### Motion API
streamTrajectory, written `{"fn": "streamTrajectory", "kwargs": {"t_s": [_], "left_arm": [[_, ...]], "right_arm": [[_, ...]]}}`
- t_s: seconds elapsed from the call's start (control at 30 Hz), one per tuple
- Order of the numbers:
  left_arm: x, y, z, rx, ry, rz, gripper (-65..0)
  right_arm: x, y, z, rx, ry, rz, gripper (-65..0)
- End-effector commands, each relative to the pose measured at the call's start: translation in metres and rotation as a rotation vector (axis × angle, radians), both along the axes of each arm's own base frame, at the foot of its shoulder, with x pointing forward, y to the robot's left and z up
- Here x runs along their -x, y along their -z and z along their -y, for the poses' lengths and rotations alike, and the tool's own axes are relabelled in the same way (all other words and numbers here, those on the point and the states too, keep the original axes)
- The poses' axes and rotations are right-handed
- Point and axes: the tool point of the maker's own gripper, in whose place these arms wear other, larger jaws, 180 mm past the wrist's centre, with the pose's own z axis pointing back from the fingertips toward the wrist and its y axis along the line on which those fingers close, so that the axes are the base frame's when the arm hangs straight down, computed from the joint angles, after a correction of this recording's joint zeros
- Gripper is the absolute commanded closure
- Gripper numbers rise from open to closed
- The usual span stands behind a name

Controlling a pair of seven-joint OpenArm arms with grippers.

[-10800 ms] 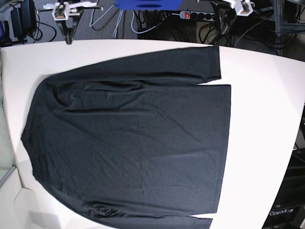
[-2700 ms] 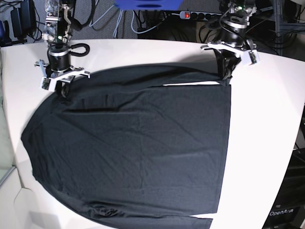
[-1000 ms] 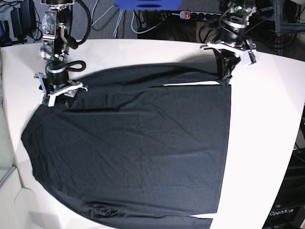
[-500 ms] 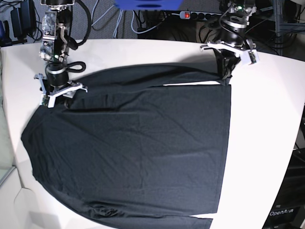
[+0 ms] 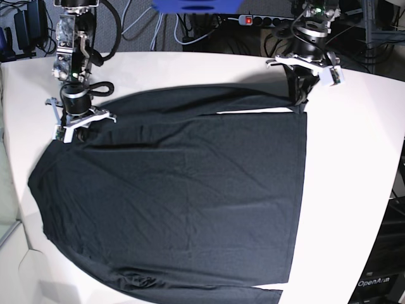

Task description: Fold the T-shirt properly

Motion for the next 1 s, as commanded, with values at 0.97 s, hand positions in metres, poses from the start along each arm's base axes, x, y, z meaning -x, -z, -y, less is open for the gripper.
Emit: {"fn": "streamTrajectory", "kwargs": {"t_s": [0.97], "left_arm": [[-0.002, -0.011, 0.000, -0.001, -0.001, 0.041, 0.0]], "right_arm": [[0.004, -0.023, 0.011, 0.055, -0.015, 0.055, -4.5]]}}
